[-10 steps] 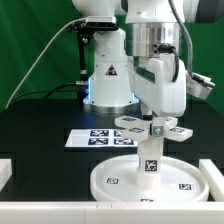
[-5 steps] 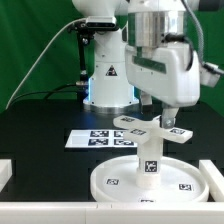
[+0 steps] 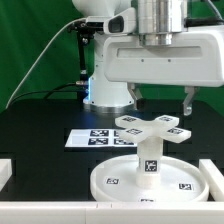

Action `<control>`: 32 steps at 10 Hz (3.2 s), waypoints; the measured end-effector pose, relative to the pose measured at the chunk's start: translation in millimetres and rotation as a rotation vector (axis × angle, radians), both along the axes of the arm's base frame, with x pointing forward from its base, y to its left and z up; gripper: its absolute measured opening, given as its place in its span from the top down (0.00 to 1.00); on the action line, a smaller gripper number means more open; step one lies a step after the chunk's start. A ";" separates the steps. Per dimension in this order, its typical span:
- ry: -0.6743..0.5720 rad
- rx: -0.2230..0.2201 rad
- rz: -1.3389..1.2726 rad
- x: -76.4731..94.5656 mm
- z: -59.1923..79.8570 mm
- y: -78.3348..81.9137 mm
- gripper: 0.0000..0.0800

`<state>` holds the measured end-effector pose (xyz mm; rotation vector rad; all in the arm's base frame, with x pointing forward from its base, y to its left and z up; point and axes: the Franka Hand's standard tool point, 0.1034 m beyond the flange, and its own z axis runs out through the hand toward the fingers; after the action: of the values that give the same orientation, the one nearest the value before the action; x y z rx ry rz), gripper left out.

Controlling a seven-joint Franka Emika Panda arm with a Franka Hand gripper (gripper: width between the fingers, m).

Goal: Assemble round table

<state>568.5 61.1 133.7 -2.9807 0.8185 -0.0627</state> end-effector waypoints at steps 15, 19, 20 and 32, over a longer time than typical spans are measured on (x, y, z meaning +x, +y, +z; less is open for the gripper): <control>-0.001 -0.091 0.597 -5.5 -31.1 -24.7 0.19; -0.001 -0.084 0.483 -5.4 -31.1 -24.3 0.45; 0.000 -0.079 0.398 -5.4 -31.2 -24.3 0.45; 0.005 0.017 -0.854 -6.9 -32.2 -21.0 0.45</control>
Offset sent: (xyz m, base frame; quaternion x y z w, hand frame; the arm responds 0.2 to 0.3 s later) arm -0.0008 -0.0255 -0.0106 -0.0493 0.0303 -0.3328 0.9412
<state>561.6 40.1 101.5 -2.3784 1.9840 -0.0754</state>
